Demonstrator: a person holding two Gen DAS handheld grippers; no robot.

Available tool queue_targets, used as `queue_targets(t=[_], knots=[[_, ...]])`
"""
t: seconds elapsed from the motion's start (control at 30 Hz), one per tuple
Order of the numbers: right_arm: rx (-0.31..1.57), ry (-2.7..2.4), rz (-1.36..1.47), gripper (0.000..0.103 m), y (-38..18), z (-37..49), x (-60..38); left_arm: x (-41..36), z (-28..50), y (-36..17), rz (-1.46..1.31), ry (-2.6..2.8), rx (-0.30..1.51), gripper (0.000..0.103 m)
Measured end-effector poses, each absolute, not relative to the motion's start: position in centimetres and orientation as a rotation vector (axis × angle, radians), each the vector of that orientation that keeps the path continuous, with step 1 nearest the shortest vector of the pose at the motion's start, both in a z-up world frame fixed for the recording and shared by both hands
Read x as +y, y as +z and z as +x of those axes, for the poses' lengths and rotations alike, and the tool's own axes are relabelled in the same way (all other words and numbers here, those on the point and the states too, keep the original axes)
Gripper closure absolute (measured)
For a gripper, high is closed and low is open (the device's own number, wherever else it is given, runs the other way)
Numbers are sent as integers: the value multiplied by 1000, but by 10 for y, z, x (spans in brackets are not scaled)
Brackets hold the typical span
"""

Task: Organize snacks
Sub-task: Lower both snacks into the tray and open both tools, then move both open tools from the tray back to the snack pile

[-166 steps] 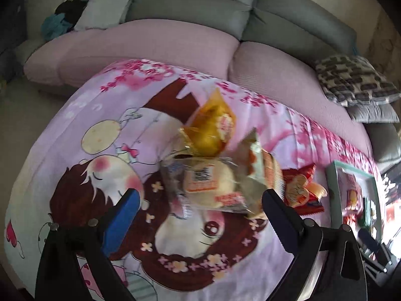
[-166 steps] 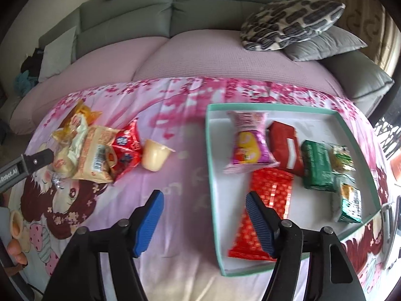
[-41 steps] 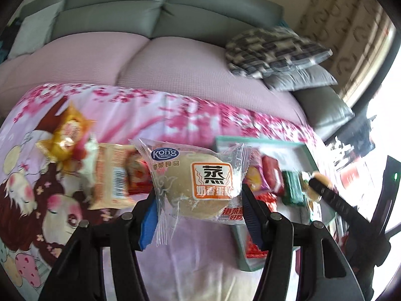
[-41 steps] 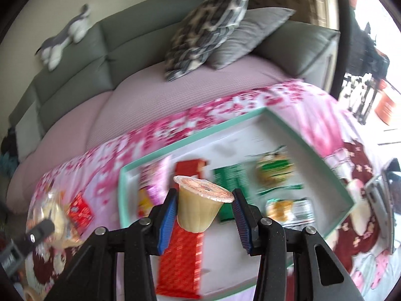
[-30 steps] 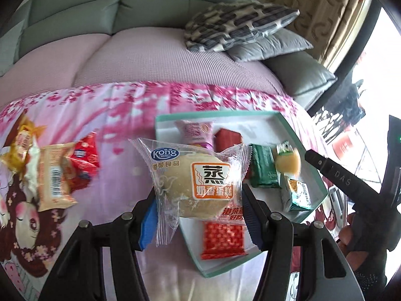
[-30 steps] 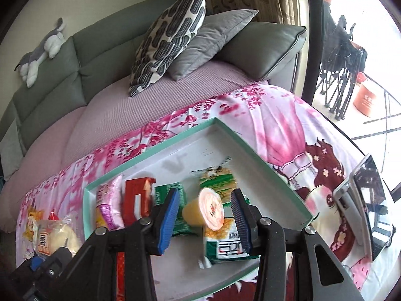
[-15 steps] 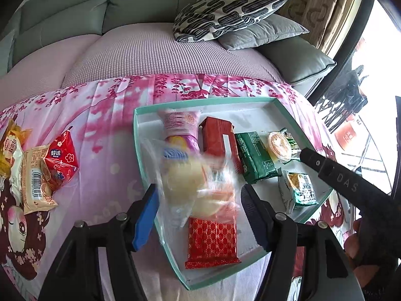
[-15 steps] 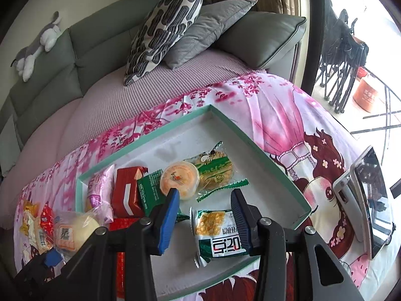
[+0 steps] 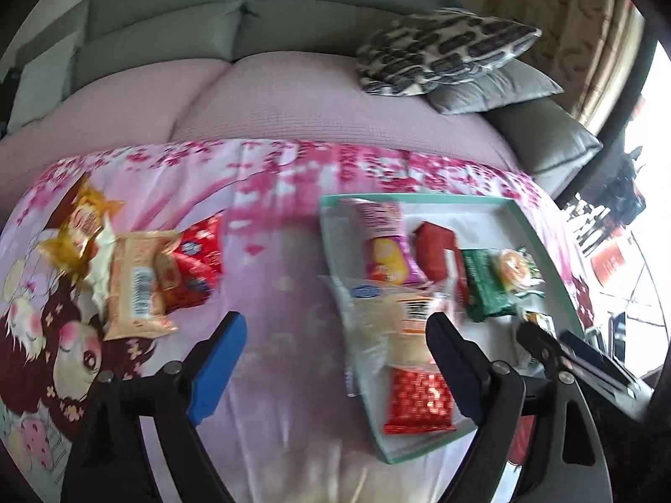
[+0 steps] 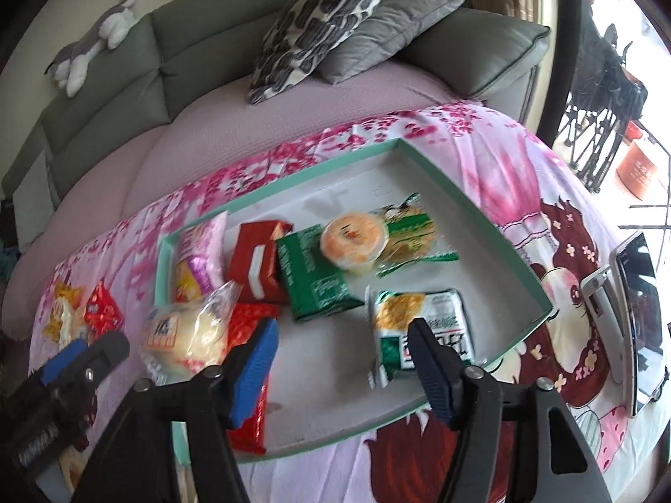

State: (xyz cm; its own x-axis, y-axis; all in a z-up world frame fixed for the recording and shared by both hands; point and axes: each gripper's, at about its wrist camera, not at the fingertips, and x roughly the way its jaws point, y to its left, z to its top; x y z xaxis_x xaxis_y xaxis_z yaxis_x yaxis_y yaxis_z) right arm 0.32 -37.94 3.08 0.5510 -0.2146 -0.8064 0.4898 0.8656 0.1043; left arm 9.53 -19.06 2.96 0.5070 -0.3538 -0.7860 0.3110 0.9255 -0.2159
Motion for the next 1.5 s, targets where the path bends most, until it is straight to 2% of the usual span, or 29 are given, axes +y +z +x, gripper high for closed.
queue_targets(t=[0.17,0.27,0.33,1.17,1.5], knots=[[906,-414,304,12,26,-1,-365,-174,101,21,-53,-340,973,12],[892,-408,294,3,28,0,-362,-167,103,19,-60,-313,975,8],[883,-407,279,2,31,2,-359,-163,105,18,-66,-298,973,7],[848,-357,231,0,38,12,-341,-131,106,26,-14,-208,955,4],[853,-231,210,0,34,23,-293,-69,120,25,46,-39,968,4]])
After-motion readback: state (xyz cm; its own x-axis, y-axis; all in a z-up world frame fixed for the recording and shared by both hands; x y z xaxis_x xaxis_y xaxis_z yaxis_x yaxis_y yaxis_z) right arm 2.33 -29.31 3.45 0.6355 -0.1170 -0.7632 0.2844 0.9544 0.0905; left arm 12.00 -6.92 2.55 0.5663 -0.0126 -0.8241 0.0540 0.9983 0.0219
